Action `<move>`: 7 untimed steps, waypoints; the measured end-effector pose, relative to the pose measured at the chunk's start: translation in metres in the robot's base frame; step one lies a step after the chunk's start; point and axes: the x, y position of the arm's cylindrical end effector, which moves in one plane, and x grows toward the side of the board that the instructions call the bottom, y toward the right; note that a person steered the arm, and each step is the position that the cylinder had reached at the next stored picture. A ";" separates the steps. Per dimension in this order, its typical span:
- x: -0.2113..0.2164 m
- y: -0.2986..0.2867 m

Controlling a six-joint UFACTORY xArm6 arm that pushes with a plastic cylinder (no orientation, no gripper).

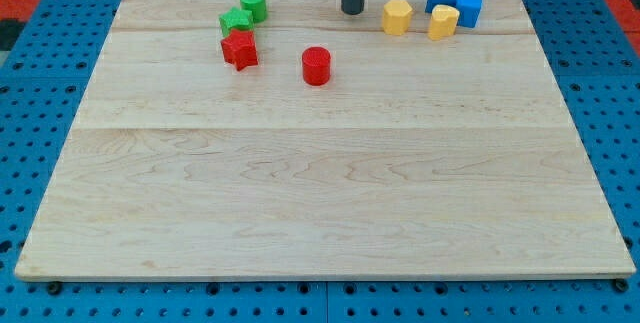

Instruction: Move the yellow hexagon into the bottom side of the blue triangle

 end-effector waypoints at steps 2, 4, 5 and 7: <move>0.032 0.058; 0.034 0.065; 0.020 0.040; 0.007 0.091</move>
